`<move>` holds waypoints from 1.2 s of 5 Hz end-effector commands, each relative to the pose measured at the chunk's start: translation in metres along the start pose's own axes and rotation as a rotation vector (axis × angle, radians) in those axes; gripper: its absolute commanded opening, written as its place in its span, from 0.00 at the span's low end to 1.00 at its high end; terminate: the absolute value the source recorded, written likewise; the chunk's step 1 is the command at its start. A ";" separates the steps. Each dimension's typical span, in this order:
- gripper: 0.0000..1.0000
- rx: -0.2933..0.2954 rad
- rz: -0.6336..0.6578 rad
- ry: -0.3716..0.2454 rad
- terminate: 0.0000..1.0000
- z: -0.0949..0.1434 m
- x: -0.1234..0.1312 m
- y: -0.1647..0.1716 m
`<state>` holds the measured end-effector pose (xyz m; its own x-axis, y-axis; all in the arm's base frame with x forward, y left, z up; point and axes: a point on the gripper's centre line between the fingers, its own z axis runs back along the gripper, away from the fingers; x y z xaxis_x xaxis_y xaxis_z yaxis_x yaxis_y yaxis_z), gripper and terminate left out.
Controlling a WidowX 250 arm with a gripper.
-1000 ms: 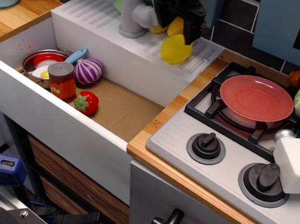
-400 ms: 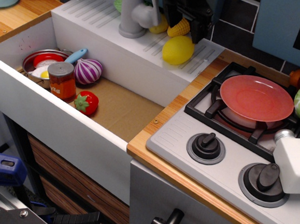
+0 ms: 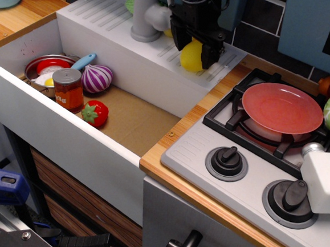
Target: Put lemon on plate
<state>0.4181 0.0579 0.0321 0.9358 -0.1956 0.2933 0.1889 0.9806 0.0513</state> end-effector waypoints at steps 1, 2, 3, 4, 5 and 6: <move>1.00 -0.002 -0.015 -0.065 0.00 0.009 0.011 0.007; 0.00 -0.006 0.027 -0.032 0.00 0.018 0.013 -0.002; 0.00 0.013 0.078 0.014 0.00 0.053 0.009 -0.026; 0.00 -0.030 0.143 0.055 0.00 0.087 0.008 -0.059; 0.00 0.044 0.228 0.036 0.00 0.097 0.002 -0.108; 0.00 -0.007 0.336 0.034 0.00 0.090 -0.002 -0.157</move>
<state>0.3538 -0.1092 0.0782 0.9684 0.1136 0.2220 -0.1071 0.9934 -0.0409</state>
